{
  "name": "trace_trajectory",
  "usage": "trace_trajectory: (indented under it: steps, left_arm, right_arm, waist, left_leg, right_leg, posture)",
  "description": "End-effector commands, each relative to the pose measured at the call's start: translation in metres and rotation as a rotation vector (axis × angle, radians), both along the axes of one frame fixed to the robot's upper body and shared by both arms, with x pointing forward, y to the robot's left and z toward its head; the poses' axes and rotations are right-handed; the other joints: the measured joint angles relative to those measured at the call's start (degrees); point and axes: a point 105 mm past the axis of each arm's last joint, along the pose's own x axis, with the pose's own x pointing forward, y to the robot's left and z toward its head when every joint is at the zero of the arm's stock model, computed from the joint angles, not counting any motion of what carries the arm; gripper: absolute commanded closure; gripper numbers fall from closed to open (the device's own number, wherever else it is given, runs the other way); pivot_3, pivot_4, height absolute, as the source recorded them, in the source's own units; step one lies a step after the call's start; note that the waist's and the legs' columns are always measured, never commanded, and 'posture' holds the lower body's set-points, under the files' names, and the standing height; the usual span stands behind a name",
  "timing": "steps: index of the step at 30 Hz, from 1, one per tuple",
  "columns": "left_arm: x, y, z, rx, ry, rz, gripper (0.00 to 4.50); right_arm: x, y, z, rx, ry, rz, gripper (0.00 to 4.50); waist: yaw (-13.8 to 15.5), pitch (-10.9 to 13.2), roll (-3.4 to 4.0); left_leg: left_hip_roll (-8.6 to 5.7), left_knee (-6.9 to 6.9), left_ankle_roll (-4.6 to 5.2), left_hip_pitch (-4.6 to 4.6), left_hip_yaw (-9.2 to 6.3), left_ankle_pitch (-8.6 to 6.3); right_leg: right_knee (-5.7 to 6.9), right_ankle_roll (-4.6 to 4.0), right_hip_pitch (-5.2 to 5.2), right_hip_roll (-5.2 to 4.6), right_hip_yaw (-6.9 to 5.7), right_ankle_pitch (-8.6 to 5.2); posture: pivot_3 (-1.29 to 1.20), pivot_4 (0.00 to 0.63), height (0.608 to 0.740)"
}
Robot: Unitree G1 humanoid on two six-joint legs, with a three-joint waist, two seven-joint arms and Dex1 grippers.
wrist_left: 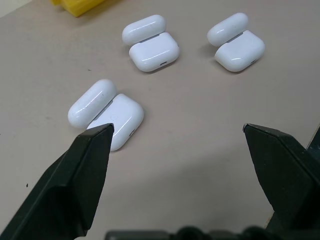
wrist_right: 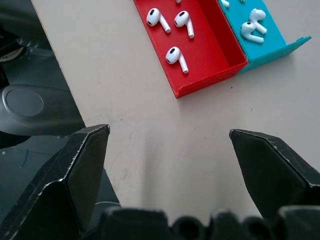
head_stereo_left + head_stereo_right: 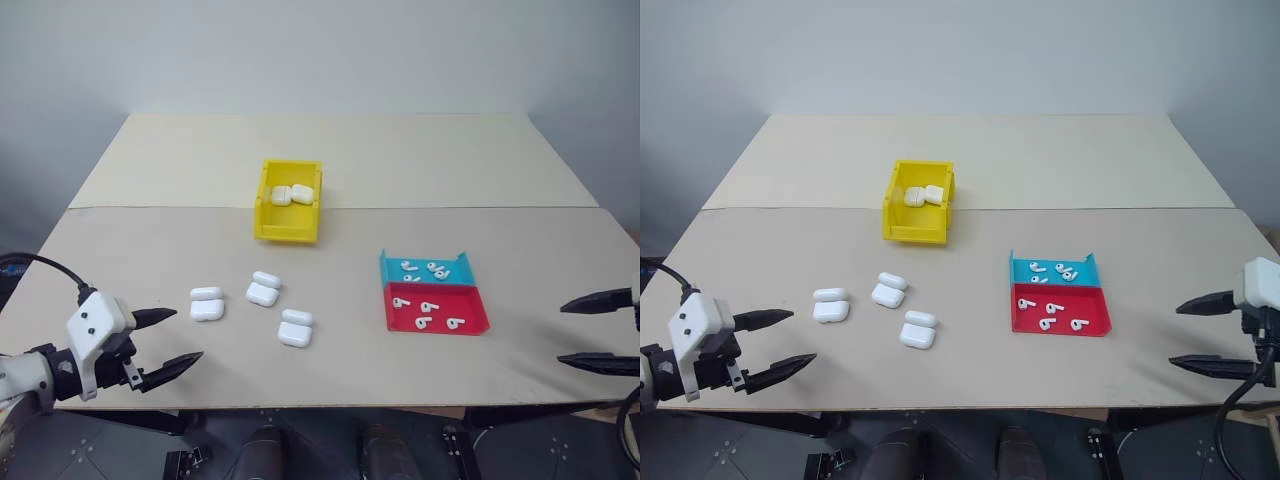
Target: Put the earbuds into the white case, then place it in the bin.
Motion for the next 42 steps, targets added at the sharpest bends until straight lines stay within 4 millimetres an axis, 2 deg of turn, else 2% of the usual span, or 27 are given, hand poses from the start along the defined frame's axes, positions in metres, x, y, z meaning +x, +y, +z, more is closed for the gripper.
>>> trace_trajectory:
  steps: [1, 4, 12, 21, 25, 29, 34, 38, 40, 42]
  left_arm:
    - [-0.002, -0.002, 0.010, -0.020, -0.020, -0.014, 0.00]
    - [0.004, -0.001, 0.013, -0.013, -0.058, 0.035, 0.00]
    - [0.002, -0.003, 0.010, 0.014, -0.041, 0.075, 0.00]
    - [0.006, -0.022, 0.022, 0.122, -0.062, 0.185, 0.00]
    - [0.006, -0.030, 0.021, 0.179, 0.046, 0.228, 0.00]
    - [0.014, -0.023, 0.020, 0.304, 0.147, 0.348, 0.00]
    - [0.042, -0.022, 0.023, 0.227, 0.159, 0.467, 0.00]
    - [0.048, -0.021, 0.023, 0.218, 0.188, 0.531, 0.00]
    - [0.044, -0.033, 0.027, 0.172, 0.220, 0.556, 0.00]
    - [0.044, -0.037, 0.026, 0.106, 0.263, 0.670, 0.00]
  right_arm:
    - [0.000, 0.002, 0.008, -0.015, -0.013, 0.037, 0.04]
    - [0.000, 0.002, 0.009, -0.016, -0.011, 0.040, 0.04]
    - [0.000, 0.002, 0.009, -0.016, -0.010, 0.042, 0.04]
    - [0.001, 0.003, 0.012, -0.004, -0.003, 0.037, 0.04]
    - [-0.006, 0.003, 0.004, 0.002, 0.022, 0.022, 0.04]
    - [-0.010, 0.005, 0.000, 0.009, 0.037, 0.014, 0.04]
    - [-0.010, 0.005, -0.002, 0.013, 0.043, -0.002, 0.04]
    - [-0.010, 0.006, -0.004, 0.019, 0.046, -0.007, 0.04]
    - [-0.009, 0.007, -0.007, 0.022, 0.050, -0.008, 0.04]
    - [-0.008, 0.009, -0.008, 0.023, 0.050, -0.006, 0.04]
  waist:
    - [0.0, 0.0, 0.00]
    - [0.0, 0.0, 0.00]
    - [0.0, 0.0, 0.00]
    - [0.1, 0.0, -0.01]
    - [0.4, 0.0, -0.02]
    - [0.4, 0.0, -0.03]
    - [-0.1, 0.0, -0.12]
    - [-0.3, 0.1, -0.22]
    - [-0.1, 0.2, -0.45]
    - [0.0, 0.3, -0.51]
  left_leg:
    - [0.00, 0.00, 0.00, 0.00, 0.00, 0.00]
    - [0.00, 0.00, 0.00, 0.01, 0.00, 0.00]
    - [0.00, 0.00, 0.00, 0.00, 0.01, 0.00]
    - [0.00, 0.00, -0.01, 0.03, 0.00, 0.01]
    - [0.00, 0.00, -0.01, 0.01, -0.02, 0.01]
    - [-0.03, 0.01, -0.02, 0.04, -0.05, 0.04]
    - [-0.03, 0.01, -0.02, 0.10, -0.09, 0.10]
    - [0.03, 0.01, -0.02, 0.09, -0.11, 0.09]
    - [-0.01, 0.01, -0.02, 0.09, -0.17, 0.09]
    - [0.21, 0.01, -0.03, 0.10, -0.45, 0.09]
  right_leg:
    - [0.00, 0.00, 0.00, 0.00, 0.00, 0.00]
    - [0.00, 0.00, 0.00, 0.00, 0.00, 0.00]
    - [0.00, 0.00, 0.00, 0.01, 0.02, 0.01]
    - [0.01, 0.03, 0.02, 0.02, 0.07, 0.07]
    - [0.01, 0.03, 0.01, 0.03, 0.06, 0.07]
    - [0.06, 0.08, 0.03, 0.04, 0.08, 0.08]
    - [0.10, 0.08, 0.08, 0.08, 0.14, 0.16]
    - [0.10, 0.05, 0.02, 0.11, 0.28, 0.18]
    - [0.10, 0.07, 0.01, 0.05, 0.31, 0.20]
    - [0.12, -0.03, -0.04, 0.02, 0.40, 0.29]
  posture:
    - [0.00, 0.150, 0.740]
    - [0.00, 0.150, 0.740]
    - [0.00, 0.150, 0.740]
    - [0.00, 0.150, 0.740]
    - [0.00, 0.150, 0.740]
    - [0.00, 0.150, 0.740]
    - [0.00, 0.150, 0.740]
    - [0.00, 0.150, 0.740]
    - [0.00, 0.150, 0.740]
    - [0.00, 0.150, 0.740]
